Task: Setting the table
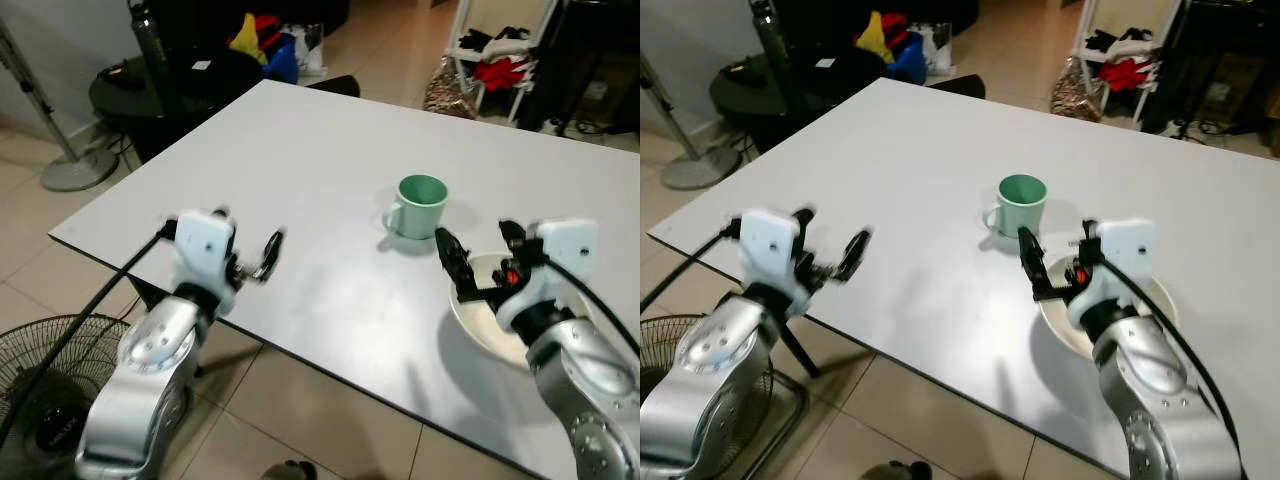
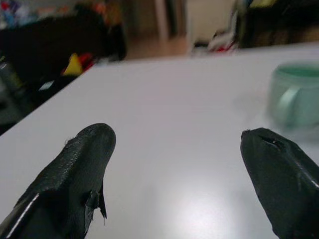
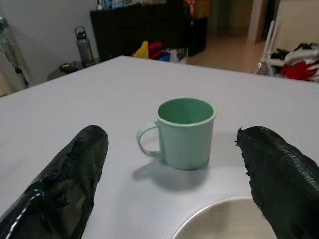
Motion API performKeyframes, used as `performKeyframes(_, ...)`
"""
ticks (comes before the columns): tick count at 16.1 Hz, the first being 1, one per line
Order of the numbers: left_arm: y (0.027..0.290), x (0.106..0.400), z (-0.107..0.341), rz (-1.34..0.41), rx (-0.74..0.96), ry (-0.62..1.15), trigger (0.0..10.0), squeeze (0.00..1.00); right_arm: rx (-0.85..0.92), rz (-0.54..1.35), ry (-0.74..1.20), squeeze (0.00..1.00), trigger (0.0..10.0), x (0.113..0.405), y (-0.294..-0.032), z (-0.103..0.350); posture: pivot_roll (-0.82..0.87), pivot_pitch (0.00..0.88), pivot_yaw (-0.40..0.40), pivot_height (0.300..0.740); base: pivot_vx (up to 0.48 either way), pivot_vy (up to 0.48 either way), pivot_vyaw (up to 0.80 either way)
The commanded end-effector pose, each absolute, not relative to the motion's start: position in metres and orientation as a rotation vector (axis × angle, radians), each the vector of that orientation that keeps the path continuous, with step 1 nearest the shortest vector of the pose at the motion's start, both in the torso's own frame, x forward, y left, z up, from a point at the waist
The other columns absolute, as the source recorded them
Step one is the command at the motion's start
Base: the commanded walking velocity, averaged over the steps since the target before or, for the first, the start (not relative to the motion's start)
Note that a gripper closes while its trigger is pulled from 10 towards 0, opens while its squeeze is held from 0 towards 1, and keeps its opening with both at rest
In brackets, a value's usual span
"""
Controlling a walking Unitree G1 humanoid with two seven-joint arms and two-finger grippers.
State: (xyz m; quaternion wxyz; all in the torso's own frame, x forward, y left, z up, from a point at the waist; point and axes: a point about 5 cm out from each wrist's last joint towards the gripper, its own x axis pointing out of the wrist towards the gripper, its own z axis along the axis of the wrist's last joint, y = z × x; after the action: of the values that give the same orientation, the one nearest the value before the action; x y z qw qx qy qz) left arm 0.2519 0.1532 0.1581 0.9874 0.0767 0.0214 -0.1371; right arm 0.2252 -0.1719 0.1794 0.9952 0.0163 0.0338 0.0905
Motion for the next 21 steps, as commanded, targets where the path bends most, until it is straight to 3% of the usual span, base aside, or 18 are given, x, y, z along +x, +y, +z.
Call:
performKeyframes(1, 0.157, 0.252, 0.164, -0.257, 0.163, 0.036, 10.0, 0.0, 0.052, 0.205, 0.053, 1.0, 10.0, 0.226, -0.165, 0.179, 0.09, 0.0, 0.053, 0.74, 0.0, 0.0, 0.8)
performKeyframes(6, 0.161, 0.267, 0.166, -0.194, 0.117, -0.012, 10.0, 0.0, 0.077, 0.305, 0.025, 1.0, 10.0, 0.238, -0.147, 0.178, 0.07, 0.0, 0.032, 0.74, 0.0, 0.0, 0.8)
performKeyframes(11, 0.148, 0.269, 0.166, -0.251, 0.15, -0.008, 10.0, 0.0, 0.111, 0.262, 0.042, 1.0, 10.0, 0.248, -0.152, 0.171, 0.09, 0.0, 0.025, 0.74, 0.0, 0.0, 0.8)
performKeyframes(21, 0.167, 0.266, 0.158, -0.181, 0.201, 0.058, 10.0, 0.0, 0.191, 0.259, 0.128, 1.0, 10.0, 0.233, -0.149, 0.149, 0.09, 0.0, 0.059, 0.74, 0.0, 0.0, 0.8)
